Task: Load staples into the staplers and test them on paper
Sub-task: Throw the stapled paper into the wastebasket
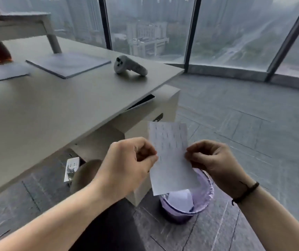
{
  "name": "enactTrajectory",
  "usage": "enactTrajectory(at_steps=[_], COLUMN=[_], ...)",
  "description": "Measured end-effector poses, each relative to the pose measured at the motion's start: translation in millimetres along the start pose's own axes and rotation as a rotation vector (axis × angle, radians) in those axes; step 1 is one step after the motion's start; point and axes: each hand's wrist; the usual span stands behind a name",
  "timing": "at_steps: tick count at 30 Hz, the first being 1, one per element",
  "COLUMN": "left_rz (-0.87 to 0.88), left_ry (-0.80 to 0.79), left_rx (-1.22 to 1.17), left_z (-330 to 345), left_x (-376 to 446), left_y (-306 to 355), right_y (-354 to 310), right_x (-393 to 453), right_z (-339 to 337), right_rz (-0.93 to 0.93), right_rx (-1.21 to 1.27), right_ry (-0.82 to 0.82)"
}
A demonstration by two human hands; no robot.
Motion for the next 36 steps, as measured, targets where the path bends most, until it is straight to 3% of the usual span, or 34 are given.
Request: enactTrajectory(at_steps=[8, 14, 19, 25, 29, 36], left_rz=[-0.425, -0.522, -0.534, -0.547, -0.544, -0.459], left_ry=[-0.24, -0.363, -0.336, -0.311, -0.285, -0.245], left_rx=[-0.018, 0.175, 0.179, 0.11, 0.135, 0.148], left_z=[141, 183, 188, 194, 194, 173], left_x=[69, 79, 96, 104, 103, 95], left_y=[-126, -203, -224, -225, -224, -183], right_y=[155, 270, 354, 380, 403, 249], right_x=[49, 101, 141, 154, 157, 128], right_z=[-67, -78, -88, -80, -88, -33], right_rz=[0.297, 0.525, 0.732, 0.849, 0.789, 0.461], right_rx=[-0.189, -0.414, -0.551, -0.549, -0.534, -0.318], right_ry=[0.267, 0.339, 0.388, 0.348, 0.286, 0.247])
Point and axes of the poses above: each hand's wrist, its own x-axis towards the middle knuckle, its own z-axis out of the palm, y = z × x, and after that the axes turned 5 degrees about -x, right-handed
